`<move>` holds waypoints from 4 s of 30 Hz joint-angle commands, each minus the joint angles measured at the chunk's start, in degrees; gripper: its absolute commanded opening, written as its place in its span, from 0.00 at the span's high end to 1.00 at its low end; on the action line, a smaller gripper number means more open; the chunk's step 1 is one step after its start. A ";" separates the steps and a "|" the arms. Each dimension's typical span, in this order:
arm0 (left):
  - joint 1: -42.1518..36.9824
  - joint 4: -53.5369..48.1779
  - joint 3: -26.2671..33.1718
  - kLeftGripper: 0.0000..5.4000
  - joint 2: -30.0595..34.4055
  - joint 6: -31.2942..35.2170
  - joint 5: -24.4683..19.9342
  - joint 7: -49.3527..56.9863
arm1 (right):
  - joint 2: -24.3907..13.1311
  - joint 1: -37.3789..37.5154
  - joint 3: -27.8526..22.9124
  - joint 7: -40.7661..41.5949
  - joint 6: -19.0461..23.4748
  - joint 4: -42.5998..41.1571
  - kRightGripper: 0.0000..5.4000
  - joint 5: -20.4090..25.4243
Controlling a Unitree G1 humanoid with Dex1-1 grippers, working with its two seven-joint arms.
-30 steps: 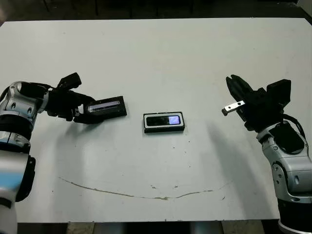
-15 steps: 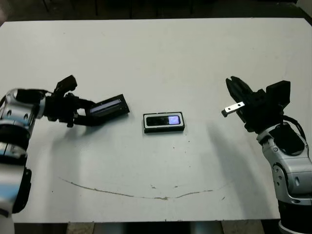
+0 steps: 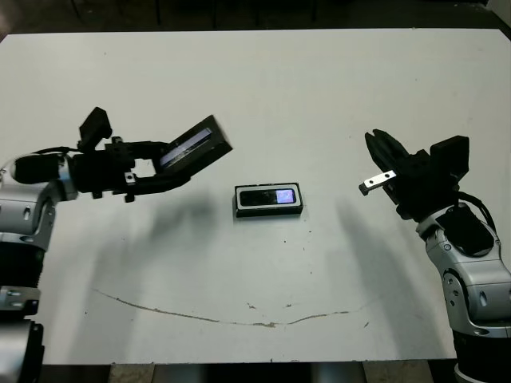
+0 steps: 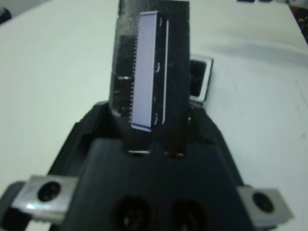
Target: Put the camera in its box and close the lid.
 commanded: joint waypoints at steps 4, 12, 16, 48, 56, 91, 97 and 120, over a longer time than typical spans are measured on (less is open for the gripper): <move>-0.44 1.27 -4.27 0.49 -1.29 -1.34 3.13 1.96 | 0.41 1.27 0.09 -0.70 1.00 -0.17 1.00 -0.09; -4.16 7.24 -9.33 0.49 -3.29 -1.50 6.99 2.23 | 0.67 1.05 -0.18 -0.75 1.44 -0.13 1.00 0.56; -5.32 10.27 -11.89 0.49 -3.83 -2.49 9.02 0.81 | 0.62 0.98 -0.16 -1.04 1.97 -0.62 1.00 0.37; -5.54 11.25 -15.98 0.49 -5.63 1.54 9.55 -6.53 | 0.97 1.40 -0.47 -1.28 3.32 -1.59 1.00 1.35; 0.66 5.40 -15.89 0.49 -9.02 -3.61 13.53 8.63 | 0.77 1.58 -0.32 -1.21 3.06 -1.68 1.00 1.10; -19.91 33.89 -25.28 0.49 -19.84 1.60 18.36 1.00 | 0.92 2.14 -0.20 -2.09 5.75 -3.98 1.00 1.83; -21.64 36.74 -25.46 0.49 -21.39 0.76 19.86 0.49 | 0.83 2.41 -0.45 -1.99 6.27 -4.19 1.00 2.07; -21.80 14.68 -39.42 0.49 -14.26 1.21 30.94 -10.26 | 1.16 2.29 -0.01 -2.34 7.32 -4.75 1.00 1.85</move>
